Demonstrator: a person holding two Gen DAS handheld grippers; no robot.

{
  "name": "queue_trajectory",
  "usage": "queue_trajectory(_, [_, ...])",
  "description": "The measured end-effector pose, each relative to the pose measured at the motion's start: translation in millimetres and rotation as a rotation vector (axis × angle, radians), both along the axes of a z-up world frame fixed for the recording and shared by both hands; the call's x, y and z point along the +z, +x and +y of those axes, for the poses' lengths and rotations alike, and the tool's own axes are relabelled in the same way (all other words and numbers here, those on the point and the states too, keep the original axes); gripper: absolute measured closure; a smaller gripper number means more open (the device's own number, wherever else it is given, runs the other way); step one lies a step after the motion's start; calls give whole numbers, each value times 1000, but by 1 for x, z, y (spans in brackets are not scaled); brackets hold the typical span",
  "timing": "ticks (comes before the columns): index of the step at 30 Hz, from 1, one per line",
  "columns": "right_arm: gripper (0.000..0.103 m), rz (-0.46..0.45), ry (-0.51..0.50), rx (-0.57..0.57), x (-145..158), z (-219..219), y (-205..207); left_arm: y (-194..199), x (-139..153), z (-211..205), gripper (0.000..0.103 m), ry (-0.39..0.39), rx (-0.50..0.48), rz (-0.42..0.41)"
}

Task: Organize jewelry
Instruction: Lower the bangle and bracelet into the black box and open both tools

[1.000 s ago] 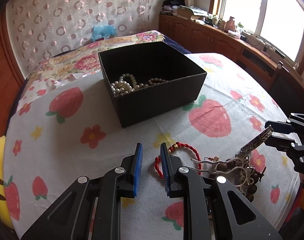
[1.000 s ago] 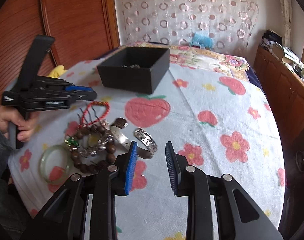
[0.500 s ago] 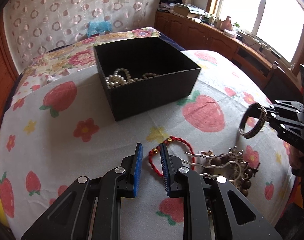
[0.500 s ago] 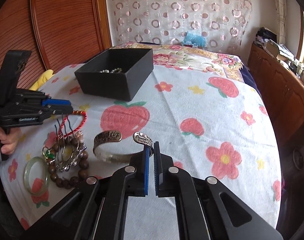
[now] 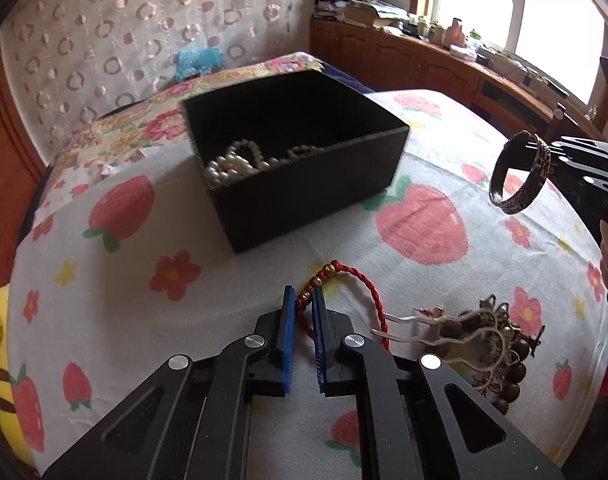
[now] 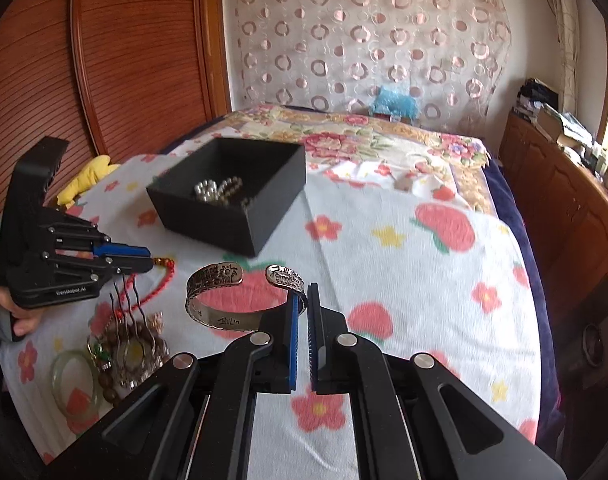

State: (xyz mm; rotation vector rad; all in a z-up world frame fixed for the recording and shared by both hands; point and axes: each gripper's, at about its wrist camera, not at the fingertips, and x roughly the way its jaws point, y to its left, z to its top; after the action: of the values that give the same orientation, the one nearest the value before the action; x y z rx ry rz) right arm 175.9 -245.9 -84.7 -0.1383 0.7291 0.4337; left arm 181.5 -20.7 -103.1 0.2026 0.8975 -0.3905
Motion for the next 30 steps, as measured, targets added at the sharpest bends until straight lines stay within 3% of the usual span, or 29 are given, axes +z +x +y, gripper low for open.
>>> queue_trajectory(14, [98,-75,-68,105,42,51,66,7,77,34,96,-126,105,-204])
queue_trajectory(24, [98,-36,-205,136,26,97,130,17,83,44,96,-147,120,-223])
queue_trajectory(30, [89,31,-230,172,13,112,144,20,82,45,96,-150,117,-220])
